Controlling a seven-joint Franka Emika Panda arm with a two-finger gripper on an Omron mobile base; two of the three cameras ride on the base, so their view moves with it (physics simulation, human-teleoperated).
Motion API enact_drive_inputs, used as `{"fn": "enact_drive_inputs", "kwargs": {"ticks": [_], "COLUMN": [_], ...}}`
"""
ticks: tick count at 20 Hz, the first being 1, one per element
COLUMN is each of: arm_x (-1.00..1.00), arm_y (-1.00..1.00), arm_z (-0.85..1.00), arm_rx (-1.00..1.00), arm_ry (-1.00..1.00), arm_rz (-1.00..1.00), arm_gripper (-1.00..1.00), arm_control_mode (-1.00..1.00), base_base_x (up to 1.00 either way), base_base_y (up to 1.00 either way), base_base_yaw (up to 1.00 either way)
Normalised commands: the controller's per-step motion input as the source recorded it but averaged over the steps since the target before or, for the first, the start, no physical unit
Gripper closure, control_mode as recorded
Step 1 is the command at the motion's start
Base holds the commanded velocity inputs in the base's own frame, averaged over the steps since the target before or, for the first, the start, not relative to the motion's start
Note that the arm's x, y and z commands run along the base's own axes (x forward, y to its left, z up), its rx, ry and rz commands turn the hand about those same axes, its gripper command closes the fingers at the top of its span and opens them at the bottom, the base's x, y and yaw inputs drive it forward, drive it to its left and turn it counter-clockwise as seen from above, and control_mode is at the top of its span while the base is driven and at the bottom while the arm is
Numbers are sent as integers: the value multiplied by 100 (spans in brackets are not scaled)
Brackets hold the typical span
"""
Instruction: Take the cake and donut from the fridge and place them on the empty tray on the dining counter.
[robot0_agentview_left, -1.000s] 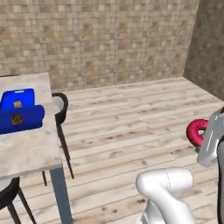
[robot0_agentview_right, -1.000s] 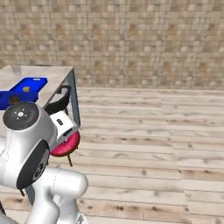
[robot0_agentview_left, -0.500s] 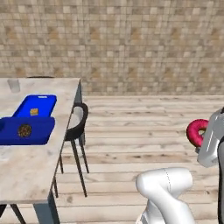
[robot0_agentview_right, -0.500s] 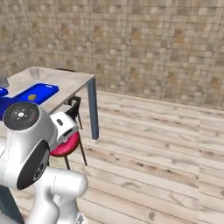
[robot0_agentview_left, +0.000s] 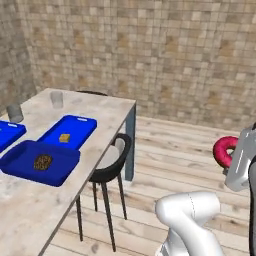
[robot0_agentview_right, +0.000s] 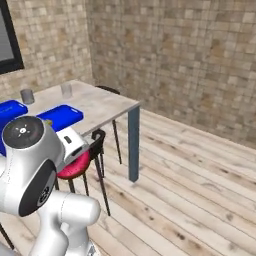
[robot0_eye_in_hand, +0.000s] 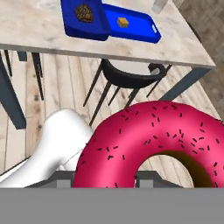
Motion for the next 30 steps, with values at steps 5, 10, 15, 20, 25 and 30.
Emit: {"fn": "enact_drive_inputs", "kwargs": {"ticks": [5, 10, 15, 20, 25, 30], "arm_x": [0, 0, 0, 0, 0, 0], "arm_y": [0, 0, 0, 0, 0, 0], "arm_z": [0, 0, 0, 0, 0, 0], "arm_rx": [0, 0, 0, 0, 0, 0], "arm_ry": [0, 0, 0, 0, 0, 0], "arm_rz": [0, 0, 0, 0, 0, 0], "arm_gripper": [100, 100, 100, 100, 100, 100], "arm_control_mode": [100, 100, 100, 100, 100, 100], "base_base_x": [100, 100, 98, 90, 89, 94], "base_base_y": [-46, -43, -20, -4, -3, -9], "base_base_yaw": [61, 63, 73, 79, 78, 65]}}
